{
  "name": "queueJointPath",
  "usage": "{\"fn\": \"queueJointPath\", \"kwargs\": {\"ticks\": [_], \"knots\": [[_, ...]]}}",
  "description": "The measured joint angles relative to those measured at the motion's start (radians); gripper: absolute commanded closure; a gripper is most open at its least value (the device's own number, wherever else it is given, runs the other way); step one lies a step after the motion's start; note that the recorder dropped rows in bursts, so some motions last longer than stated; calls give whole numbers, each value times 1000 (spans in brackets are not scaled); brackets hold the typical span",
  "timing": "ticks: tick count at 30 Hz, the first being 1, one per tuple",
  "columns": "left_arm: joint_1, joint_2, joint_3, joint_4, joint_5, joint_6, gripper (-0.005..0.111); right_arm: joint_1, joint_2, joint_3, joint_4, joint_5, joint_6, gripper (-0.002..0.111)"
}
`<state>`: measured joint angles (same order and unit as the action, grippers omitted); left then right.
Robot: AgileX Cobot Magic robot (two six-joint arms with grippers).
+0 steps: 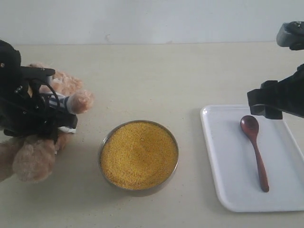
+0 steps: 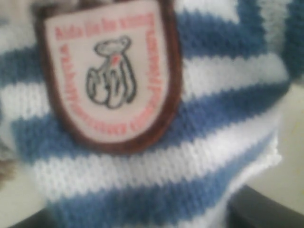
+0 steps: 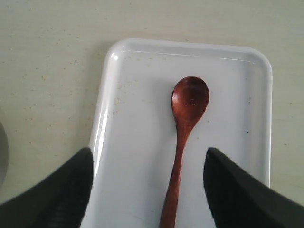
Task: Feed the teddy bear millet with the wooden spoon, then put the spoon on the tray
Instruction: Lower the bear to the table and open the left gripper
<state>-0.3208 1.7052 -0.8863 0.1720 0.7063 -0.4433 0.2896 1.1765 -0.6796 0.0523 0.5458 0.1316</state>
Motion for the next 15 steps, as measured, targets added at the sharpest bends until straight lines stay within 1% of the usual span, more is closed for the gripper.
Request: {"fn": "queueJointPath", "kwargs": {"ticks": [4,8,12,15], "knots": [[0,0,-7,-19,14,0,49,0,0,0,65,-9,-51,46],[0,0,-7,-27,25,-1,30,0,0,0,125,-15,-103,46],[0,0,-7,-27,34,-1,19,0,-2,0,145,-15,-122,46],[0,-12,-7,-27,40,-1,18,0,-2,0,149,-17,-124,46]]}}
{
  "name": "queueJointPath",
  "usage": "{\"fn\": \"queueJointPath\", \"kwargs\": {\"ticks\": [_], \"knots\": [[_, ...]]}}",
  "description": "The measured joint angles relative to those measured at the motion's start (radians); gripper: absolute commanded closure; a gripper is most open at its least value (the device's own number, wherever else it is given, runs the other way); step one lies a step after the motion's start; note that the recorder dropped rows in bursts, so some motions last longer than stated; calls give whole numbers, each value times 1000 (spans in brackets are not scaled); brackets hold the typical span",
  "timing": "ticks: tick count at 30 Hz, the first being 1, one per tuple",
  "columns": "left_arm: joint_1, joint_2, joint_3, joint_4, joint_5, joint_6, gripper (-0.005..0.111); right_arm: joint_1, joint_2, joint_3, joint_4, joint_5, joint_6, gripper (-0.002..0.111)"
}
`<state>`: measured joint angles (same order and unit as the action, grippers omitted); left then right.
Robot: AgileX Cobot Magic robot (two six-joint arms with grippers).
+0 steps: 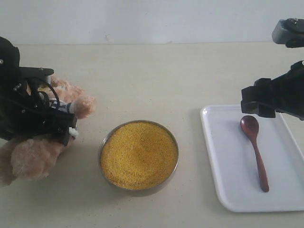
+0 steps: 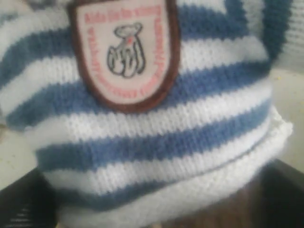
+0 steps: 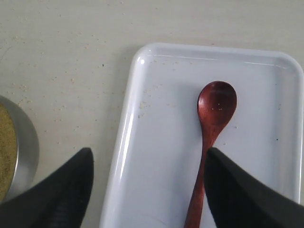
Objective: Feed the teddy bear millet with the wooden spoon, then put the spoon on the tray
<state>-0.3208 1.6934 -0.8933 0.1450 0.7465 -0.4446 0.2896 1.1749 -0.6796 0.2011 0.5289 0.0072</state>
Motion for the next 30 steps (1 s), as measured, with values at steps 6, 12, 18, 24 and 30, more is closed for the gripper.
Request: {"fn": "queueJointPath", "kwargs": {"ticks": [6,12,18,24,30], "knots": [[0,-71,-6,18,31,0,18,0,0,0,5,-2,0,46],[0,-169,-77,26,87,0,22,0,0,0,7,-2,0,46],[0,-246,-100,33,124,19,86,0,-1,0,7,-2,-7,91],[2,-353,-100,33,120,28,103,0,-86,75,7,-110,6,107],[2,-613,67,27,-209,-27,103,0,-436,280,7,-414,46,107]]}}
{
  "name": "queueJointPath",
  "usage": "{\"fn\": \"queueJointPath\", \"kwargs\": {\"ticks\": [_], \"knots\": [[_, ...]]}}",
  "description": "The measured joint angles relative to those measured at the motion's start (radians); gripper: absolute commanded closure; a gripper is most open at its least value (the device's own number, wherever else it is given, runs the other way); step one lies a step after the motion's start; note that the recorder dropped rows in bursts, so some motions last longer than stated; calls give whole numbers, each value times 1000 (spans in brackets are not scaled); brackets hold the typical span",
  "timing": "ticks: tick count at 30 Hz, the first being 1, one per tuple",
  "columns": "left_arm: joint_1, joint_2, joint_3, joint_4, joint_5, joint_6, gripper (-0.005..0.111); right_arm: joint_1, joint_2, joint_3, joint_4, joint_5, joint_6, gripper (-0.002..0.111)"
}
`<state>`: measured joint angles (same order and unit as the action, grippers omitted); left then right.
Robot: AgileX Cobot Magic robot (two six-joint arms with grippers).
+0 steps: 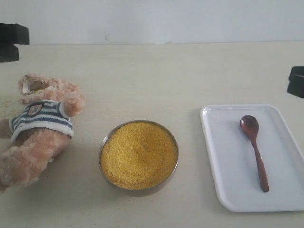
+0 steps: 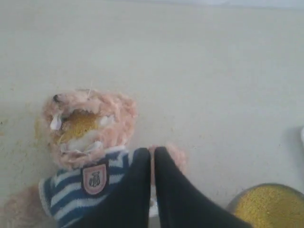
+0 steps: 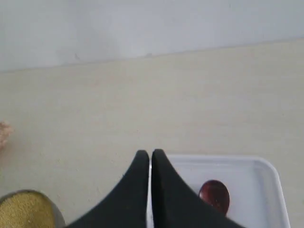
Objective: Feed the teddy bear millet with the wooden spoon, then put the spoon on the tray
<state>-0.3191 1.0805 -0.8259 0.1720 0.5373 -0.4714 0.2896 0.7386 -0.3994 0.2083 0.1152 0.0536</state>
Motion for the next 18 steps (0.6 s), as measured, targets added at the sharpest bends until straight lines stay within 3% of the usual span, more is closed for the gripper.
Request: {"fn": "queueJointPath", "kwargs": {"ticks": [6,18], "knots": [[0,-156,70,0,-111,-14,103,0,-146,24,8,-15,25,107],[-4,-200,72,0,-119,-14,103,0,-155,25,10,-15,25,107]]}}
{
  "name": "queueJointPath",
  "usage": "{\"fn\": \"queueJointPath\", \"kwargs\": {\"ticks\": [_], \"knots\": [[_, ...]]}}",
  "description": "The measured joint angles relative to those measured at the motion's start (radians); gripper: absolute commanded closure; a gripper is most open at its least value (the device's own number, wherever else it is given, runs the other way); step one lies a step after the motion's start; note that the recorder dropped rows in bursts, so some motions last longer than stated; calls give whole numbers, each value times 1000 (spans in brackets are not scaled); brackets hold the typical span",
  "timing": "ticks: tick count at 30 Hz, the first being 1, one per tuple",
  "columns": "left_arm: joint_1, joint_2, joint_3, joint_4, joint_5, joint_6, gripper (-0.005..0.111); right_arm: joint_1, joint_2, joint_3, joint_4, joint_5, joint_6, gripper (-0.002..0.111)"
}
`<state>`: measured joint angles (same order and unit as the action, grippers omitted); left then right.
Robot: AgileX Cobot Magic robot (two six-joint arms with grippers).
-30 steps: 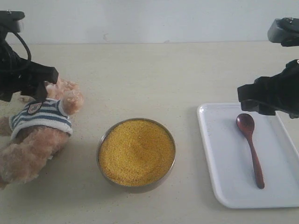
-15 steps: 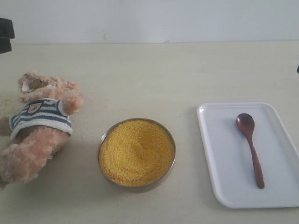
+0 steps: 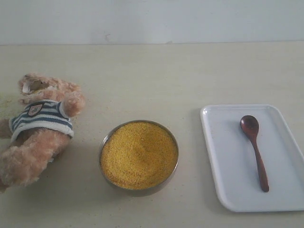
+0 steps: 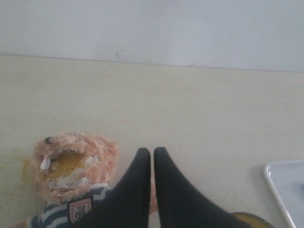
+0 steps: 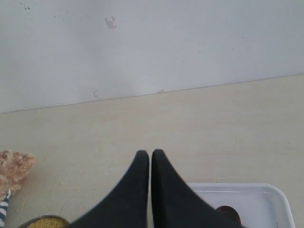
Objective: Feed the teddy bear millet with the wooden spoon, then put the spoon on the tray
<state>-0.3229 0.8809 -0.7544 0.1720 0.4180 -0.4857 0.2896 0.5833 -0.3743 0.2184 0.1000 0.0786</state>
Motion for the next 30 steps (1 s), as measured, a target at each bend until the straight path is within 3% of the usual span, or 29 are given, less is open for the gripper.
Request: {"fn": "queueJointPath", "kwargs": {"ticks": [3,8,12,18,24,30], "knots": [[9,-53,0,14,-2,42,103,0,0,2,0,0,0,107],[136,-170,64,24,-101,96,103,0,0,2,0,0,0,107],[258,-285,218,29,-229,105,103,0,0,2,0,0,0,107],[406,-505,477,29,-277,113,103,0,0,2,0,0,2,107],[438,-709,708,33,-284,122,103,0,0,2,0,0,2,107],[438,-834,750,35,-198,124,103,0,0,2,0,0,2,107]]}}
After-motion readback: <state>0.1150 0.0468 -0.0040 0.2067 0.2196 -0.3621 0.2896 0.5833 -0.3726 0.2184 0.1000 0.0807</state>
